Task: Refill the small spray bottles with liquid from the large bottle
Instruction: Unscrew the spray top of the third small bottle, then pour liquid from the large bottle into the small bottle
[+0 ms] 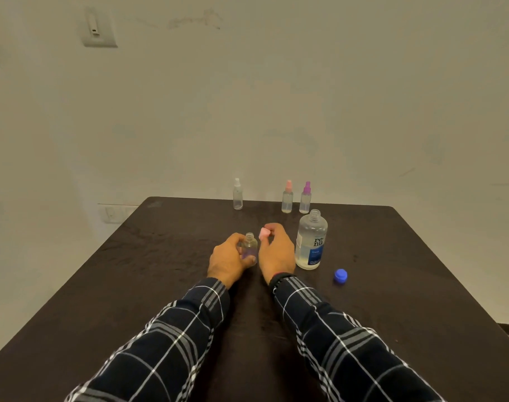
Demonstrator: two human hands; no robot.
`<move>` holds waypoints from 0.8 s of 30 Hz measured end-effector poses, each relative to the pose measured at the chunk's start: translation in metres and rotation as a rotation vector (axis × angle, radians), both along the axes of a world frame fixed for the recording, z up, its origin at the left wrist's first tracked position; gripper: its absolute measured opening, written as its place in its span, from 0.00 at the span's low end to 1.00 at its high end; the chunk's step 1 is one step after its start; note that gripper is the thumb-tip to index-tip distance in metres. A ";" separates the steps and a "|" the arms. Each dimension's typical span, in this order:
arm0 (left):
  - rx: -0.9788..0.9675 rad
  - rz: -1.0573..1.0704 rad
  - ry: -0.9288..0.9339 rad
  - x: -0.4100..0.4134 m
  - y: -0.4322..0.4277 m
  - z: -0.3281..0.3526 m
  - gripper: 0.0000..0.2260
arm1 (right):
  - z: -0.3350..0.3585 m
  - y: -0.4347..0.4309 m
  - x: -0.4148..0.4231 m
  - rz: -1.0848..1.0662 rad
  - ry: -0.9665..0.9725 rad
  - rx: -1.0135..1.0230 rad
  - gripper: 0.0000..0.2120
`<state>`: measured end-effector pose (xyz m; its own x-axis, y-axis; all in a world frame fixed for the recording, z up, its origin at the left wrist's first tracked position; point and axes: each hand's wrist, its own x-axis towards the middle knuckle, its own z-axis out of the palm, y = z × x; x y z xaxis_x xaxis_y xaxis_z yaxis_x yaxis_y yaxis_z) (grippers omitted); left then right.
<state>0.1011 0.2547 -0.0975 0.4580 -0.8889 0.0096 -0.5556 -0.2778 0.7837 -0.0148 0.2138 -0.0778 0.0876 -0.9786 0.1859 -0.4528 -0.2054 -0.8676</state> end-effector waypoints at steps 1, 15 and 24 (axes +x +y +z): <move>0.002 0.001 0.000 -0.001 0.000 0.000 0.19 | -0.003 0.000 -0.006 -0.025 0.114 0.013 0.10; 0.039 -0.070 -0.093 -0.004 0.002 0.011 0.22 | -0.006 0.028 -0.069 -0.112 0.221 -0.355 0.09; 0.025 -0.085 -0.121 -0.017 0.015 0.012 0.24 | -0.001 -0.021 -0.110 -0.042 -0.012 -0.025 0.46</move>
